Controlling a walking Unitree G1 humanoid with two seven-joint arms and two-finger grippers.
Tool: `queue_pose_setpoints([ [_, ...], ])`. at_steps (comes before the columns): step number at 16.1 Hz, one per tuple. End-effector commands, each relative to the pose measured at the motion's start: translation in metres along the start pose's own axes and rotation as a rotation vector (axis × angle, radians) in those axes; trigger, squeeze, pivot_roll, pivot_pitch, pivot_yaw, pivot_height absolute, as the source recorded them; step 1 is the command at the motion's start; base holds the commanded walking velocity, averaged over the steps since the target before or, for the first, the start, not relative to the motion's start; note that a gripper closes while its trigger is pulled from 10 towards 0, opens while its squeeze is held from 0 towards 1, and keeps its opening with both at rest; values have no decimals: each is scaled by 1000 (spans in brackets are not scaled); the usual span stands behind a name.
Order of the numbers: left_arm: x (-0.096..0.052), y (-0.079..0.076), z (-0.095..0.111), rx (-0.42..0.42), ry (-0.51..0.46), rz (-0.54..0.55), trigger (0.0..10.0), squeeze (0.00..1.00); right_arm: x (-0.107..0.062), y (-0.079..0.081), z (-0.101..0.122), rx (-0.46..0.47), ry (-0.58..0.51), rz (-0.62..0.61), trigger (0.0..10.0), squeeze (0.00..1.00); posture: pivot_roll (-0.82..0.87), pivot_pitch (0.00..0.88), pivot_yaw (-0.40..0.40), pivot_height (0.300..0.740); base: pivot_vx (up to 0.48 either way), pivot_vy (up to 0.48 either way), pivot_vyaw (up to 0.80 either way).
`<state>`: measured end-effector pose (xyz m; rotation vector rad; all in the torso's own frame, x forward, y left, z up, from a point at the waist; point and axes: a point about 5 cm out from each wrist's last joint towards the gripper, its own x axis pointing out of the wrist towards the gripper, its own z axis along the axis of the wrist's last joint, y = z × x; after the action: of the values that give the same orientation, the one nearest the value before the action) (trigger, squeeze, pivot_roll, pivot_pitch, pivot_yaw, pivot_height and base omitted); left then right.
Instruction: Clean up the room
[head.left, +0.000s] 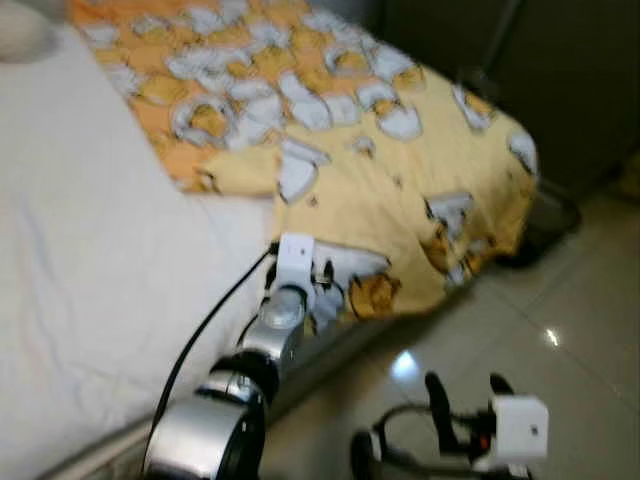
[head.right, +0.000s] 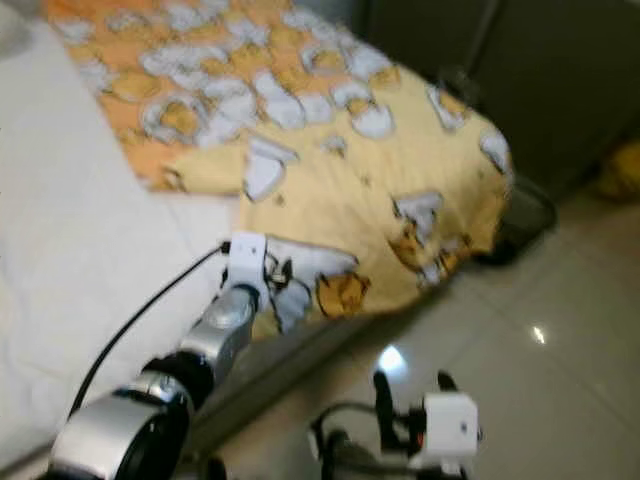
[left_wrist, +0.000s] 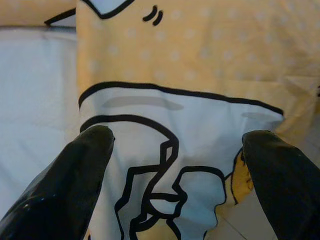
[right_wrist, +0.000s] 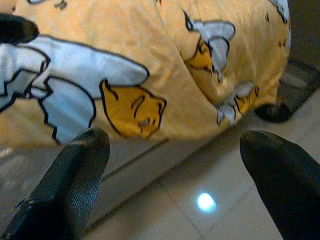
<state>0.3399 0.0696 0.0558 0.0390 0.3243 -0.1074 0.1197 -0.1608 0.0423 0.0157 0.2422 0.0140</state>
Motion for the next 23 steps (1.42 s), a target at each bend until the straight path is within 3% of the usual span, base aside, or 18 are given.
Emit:
queue_pose_setpoints([
  [1,1,7,3,13,-17,57,10000,0,-6,0,3,-2,8,4,10000,0,-225,266,-40,740,0,0,0],
  [3,0,18,-2,27,-7,124,10000,0,-20,3,4,2,41,11,10000,0,-237,302,-51,740,0,0,0],
  [4,-1,31,-7,19,13,184,10000,0,-29,7,3,9,73,21,10000,0,-238,332,-59,740,0,0,0],
  [10,2,46,-1,-3,18,232,10000,0,-43,10,4,13,114,24,10000,0,-249,367,-59,740,0,0,0],
  [16,9,23,23,-59,-45,95,10000,0,-51,13,3,24,140,7,10000,0,-261,378,-41,740,0,0,0],
  [21,8,16,12,25,22,52,10000,0,-53,15,2,28,151,6,10000,0,-268,390,-32,740,0,0,0],
  [22,8,15,11,5,48,49,0,0,-55,14,1,26,158,-2,10000,0,-282,396,-36,740,0,0,0],
  [23,8,15,12,-7,52,47,0,0,-56,15,1,26,160,-2,10000,0,-282,396,-36,740,0,0,0],
])
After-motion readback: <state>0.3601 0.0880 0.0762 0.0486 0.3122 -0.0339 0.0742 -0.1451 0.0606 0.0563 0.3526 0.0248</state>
